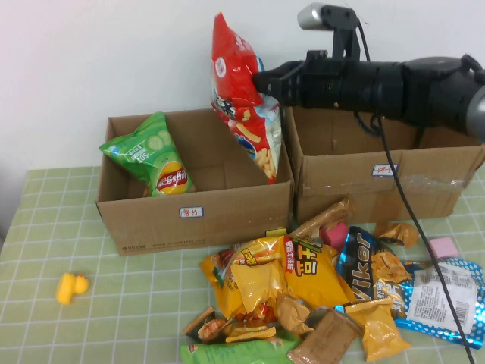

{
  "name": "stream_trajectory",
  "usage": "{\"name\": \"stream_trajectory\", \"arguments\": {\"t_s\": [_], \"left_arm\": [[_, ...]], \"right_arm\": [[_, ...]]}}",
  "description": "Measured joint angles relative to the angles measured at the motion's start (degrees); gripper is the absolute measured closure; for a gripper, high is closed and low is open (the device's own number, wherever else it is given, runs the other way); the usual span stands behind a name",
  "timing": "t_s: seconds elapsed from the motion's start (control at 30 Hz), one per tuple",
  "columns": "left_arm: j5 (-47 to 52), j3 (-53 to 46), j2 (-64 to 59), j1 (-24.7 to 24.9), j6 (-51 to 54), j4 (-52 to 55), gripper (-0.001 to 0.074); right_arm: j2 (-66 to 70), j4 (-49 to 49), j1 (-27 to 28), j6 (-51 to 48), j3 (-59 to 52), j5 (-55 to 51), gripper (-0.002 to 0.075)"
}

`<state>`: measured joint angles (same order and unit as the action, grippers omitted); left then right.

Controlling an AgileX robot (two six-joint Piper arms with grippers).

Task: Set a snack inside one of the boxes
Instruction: Place the potato chip in the potato chip box, then pick up the biscuit

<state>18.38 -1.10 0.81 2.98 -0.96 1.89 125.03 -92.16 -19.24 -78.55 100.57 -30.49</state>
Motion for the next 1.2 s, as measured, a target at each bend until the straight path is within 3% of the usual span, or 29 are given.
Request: {"name": "stream_trajectory", "arguments": {"t_s": [0.1,0.33,0.43,0.53,0.67,0.73,1.03,1.2], "left_arm": [[0.00,0.00,0.00,0.00,0.00,0.00,0.0738],[0.00,0.00,0.00,0.00,0.00,0.00,0.0738],[0.00,0.00,0.00,0.00,0.00,0.00,0.0738],[0.00,0.00,0.00,0.00,0.00,0.00,0.0738],[0.00,0.00,0.00,0.00,0.00,0.00,0.0738],[0.00,0.00,0.00,0.00,0.00,0.00,0.0738],[0.00,0.00,0.00,0.00,0.00,0.00,0.0738],[0.00,0.00,0.00,0.00,0.00,0.00,0.0738]], "right_arm": [[0.56,-0.61,0.00,-0.70,0.00,1.49,0.0676],[0.79,-1.85,1.30,-1.19,0.21,1.07,0.0361],[0.79,-1.85,2.59,-1.19,0.29,-3.75,0.0319],[-0.72,-1.18,3.71,-0.95,0.29,-9.27,0.0371],[-5.18,5.98,4.68,1.65,0.33,-12.89,0.0603],[-8.57,12.53,4.93,3.51,0.43,-13.61,0.0673],[-24.17,43.64,5.03,16.00,0.56,-24.00,0.0720],[-30.98,53.30,5.03,21.61,-1.75,-30.58,0.0721]]}}
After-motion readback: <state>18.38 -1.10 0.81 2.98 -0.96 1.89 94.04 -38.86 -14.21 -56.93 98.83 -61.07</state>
